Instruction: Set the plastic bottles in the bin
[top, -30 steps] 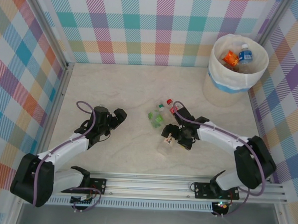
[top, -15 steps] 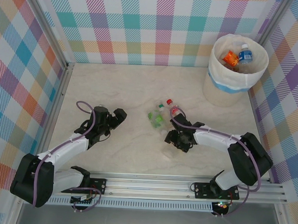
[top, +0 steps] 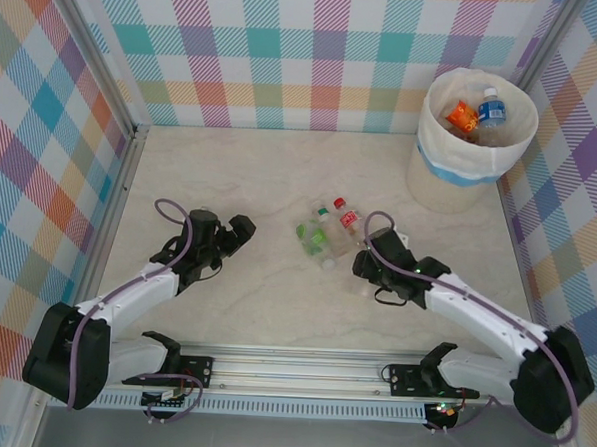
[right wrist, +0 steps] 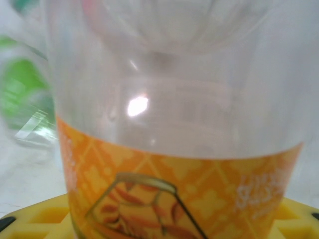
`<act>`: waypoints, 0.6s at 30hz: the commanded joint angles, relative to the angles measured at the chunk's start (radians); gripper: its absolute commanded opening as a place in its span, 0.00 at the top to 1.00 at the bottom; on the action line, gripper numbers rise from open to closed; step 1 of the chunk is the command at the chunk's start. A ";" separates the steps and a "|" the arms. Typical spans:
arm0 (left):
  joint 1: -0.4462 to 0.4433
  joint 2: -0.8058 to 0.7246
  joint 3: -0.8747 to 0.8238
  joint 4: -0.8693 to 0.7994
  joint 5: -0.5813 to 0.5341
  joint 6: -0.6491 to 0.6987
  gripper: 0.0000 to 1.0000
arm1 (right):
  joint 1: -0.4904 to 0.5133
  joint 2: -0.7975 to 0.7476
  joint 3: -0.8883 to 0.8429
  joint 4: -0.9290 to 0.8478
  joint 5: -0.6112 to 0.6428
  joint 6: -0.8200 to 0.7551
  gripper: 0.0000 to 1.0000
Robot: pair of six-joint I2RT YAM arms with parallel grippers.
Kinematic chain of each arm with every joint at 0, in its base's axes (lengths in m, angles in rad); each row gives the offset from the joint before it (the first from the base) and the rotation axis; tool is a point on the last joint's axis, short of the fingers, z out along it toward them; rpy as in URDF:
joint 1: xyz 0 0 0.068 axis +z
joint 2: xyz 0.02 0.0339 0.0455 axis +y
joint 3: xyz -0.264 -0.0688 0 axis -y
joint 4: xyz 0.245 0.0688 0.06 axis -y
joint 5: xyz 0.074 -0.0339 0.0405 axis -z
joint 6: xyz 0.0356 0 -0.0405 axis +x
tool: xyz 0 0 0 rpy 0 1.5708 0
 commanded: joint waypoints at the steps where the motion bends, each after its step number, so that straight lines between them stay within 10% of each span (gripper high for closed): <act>1: -0.019 -0.001 0.044 -0.028 -0.001 0.053 0.00 | -0.002 -0.127 -0.017 0.142 0.101 -0.109 0.57; 9: -0.161 0.065 0.120 -0.048 -0.085 0.084 0.00 | -0.084 -0.132 0.075 0.303 0.039 -0.267 0.60; 18: -0.202 0.148 0.184 -0.023 -0.053 0.056 0.00 | -0.435 -0.004 0.256 0.462 -0.268 -0.288 0.60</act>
